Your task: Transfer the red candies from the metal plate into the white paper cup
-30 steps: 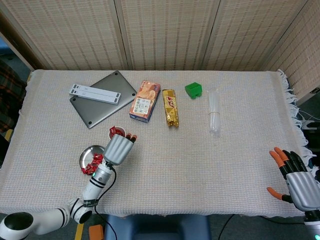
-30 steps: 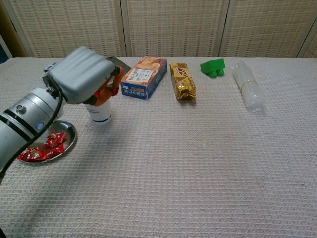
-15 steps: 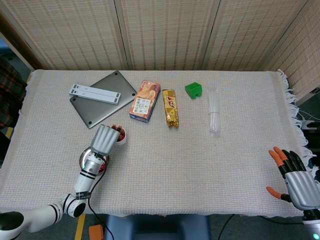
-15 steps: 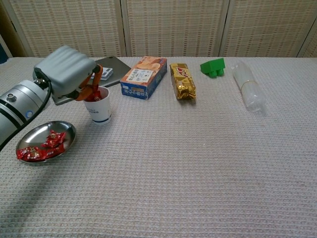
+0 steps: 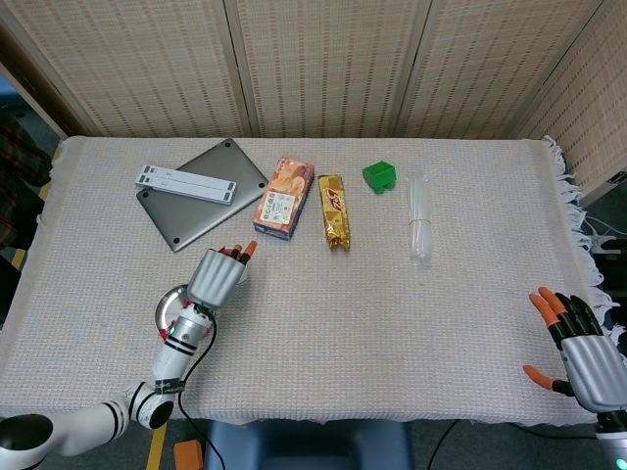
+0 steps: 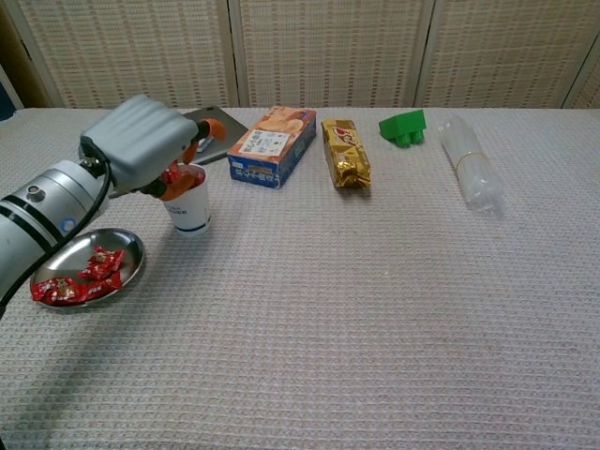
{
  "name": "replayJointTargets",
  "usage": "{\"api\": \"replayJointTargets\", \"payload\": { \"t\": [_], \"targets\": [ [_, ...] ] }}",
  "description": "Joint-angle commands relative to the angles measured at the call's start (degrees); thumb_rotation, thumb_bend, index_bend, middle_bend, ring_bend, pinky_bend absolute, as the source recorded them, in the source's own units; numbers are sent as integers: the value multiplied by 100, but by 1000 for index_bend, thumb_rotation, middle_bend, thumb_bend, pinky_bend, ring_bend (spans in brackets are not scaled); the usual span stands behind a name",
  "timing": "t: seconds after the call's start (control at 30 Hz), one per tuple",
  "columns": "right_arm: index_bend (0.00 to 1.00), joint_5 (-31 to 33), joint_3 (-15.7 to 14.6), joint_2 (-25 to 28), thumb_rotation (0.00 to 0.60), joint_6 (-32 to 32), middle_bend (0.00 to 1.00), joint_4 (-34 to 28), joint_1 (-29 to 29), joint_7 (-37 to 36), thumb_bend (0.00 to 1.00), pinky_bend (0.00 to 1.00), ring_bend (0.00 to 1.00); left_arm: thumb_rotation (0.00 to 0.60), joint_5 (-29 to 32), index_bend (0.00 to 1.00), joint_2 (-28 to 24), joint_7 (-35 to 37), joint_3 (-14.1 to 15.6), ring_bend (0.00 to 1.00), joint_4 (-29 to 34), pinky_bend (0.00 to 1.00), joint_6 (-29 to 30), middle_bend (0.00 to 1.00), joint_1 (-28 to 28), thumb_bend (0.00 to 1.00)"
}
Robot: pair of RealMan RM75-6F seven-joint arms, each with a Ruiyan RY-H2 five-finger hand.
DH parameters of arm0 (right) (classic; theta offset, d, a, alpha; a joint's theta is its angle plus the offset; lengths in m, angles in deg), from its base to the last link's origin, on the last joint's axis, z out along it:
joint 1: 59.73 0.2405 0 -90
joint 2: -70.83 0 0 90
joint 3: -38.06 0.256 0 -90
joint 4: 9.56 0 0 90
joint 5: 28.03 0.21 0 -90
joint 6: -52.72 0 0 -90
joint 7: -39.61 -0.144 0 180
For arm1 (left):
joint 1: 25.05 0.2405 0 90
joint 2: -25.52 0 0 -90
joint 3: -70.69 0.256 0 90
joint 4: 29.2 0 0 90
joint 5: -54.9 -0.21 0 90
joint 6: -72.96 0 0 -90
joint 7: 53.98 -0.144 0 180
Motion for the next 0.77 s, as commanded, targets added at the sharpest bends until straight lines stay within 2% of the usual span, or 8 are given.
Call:
{"api": "replayJointTargets", "payload": {
  "t": [0.03,0.17,0.27,0.33,0.4,0.5,0.63,0.77],
  "targets": [
    [0,-1,0,3,600,7,0,5,-4,-10,64,0,0,600,-119,199,-194,175,63,926,371,1000,271,422,168,411],
    [0,-9,-1,-2,600,31,0,10,-16,-10,65,0,0,600,-370,196,-707,640,422,876,1125,1000,804,397,698,405],
    [0,-47,-15,-6,600,47,0,7,-23,-1,64,0,0,600,-465,186,-1111,1101,803,755,1536,989,1152,352,1211,398],
    [0,-66,-21,-11,600,59,0,8,-27,9,64,0,0,600,-501,170,-1392,1560,1077,552,1794,849,1321,299,1545,394],
    [0,-49,-21,-17,600,66,0,0,-40,44,64,0,0,600,-542,130,-1848,2060,1426,312,2158,569,1513,216,1941,393],
    [0,4,-10,-22,600,94,0,-33,-73,158,64,0,0,600,-760,63,-2532,2750,1901,106,2632,311,2009,113,2517,393],
    [0,46,40,-101,600,236,0,-62,-141,345,65,0,0,600,-1081,47,-2910,3740,2098,53,2500,211,2889,98,3167,397],
    [0,24,28,-146,600,381,0,-44,-235,456,64,0,0,600,-1154,17,-3128,3898,2021,36,2511,209,2976,97,3294,399]
  ]
}}
